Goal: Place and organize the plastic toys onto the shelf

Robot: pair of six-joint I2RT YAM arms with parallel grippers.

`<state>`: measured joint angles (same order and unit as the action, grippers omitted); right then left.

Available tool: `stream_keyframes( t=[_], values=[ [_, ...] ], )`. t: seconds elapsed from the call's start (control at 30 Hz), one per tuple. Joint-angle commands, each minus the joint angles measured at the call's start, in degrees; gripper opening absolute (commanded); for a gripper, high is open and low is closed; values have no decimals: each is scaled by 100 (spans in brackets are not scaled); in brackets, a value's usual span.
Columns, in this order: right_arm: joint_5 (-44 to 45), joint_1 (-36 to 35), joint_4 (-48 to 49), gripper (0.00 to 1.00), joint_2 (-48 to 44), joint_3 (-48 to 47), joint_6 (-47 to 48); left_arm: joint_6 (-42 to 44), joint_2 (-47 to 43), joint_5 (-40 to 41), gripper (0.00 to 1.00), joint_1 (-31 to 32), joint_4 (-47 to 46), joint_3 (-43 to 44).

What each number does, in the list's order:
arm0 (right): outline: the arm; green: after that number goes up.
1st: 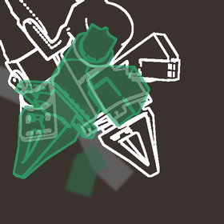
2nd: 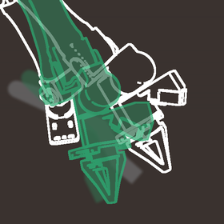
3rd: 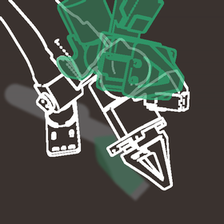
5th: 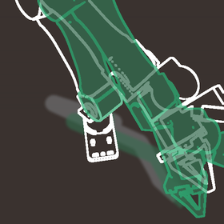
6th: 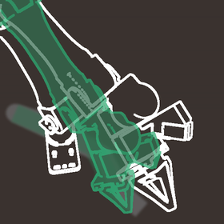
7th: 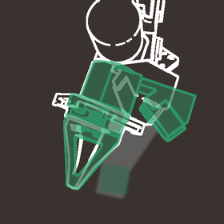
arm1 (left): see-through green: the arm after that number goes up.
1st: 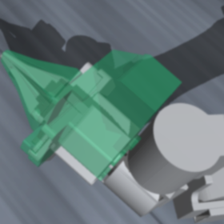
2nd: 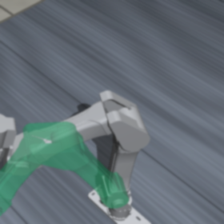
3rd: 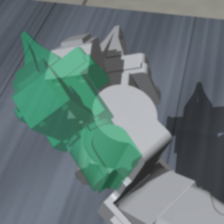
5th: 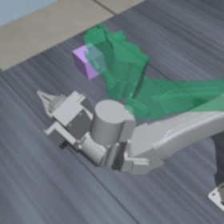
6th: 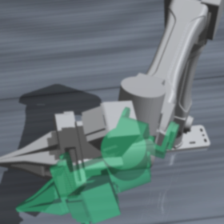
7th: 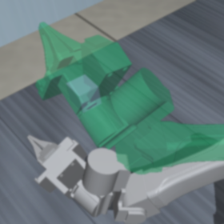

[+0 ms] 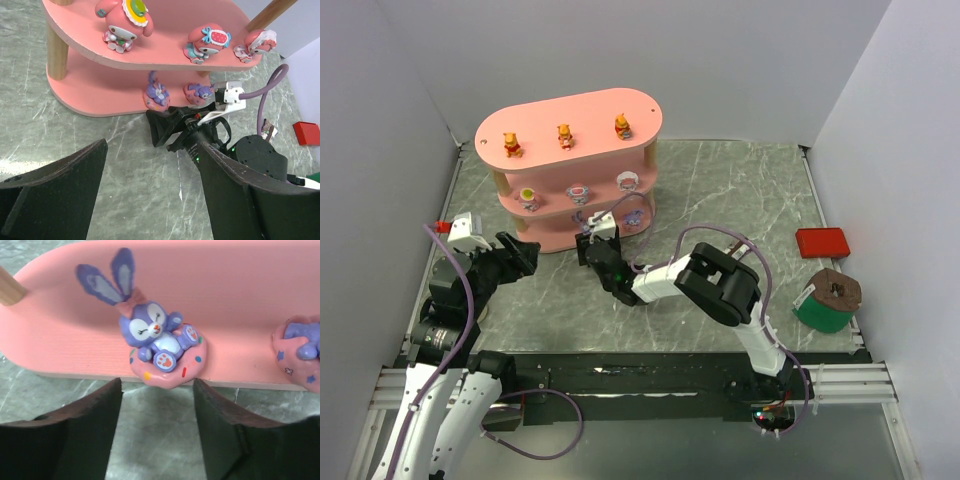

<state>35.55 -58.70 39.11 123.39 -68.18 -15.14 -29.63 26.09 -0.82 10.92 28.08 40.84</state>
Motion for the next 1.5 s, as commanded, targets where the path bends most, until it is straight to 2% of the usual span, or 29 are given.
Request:
stream_keyframes(
  t=[0.0, 0.17, 0.43, 0.63, 0.87, 0.97, 1.17, 1.23, 1.47],
  values=[
    [75, -63, 238, 69, -351, -63, 46, -34, -16, -76, 79, -19, -197, 21],
    [-39, -63, 228, 69, -386, 6, -68, -34, -33, -76, 79, -19, -197, 12],
    [-391, -72, 211, 61, -544, 130, -191, -26, -51, -67, 79, -19, -188, 21],
    [-689, -63, 272, 67, -615, 200, -262, -26, -42, -59, 79, -19, -197, 12],
    [-997, -45, 421, 68, -817, 419, -288, -26, -34, -68, 79, -19, -197, 12],
    [-989, -37, 518, 68, -983, 586, -271, -26, -16, -68, 79, -19, -188, 21],
    [-831, -45, 580, 68, -1923, 1377, -244, -8, 37, -146, 79, -19, -232, 21],
    [-743, -36, 248, 69, -2389, 1675, -279, -17, 125, -234, 78, -19, -250, 20],
    [-444, 25, -1712, 69, -3655, 2168, -1332, -578, 581, -937, 73, -19, -609, -155]
  ],
)
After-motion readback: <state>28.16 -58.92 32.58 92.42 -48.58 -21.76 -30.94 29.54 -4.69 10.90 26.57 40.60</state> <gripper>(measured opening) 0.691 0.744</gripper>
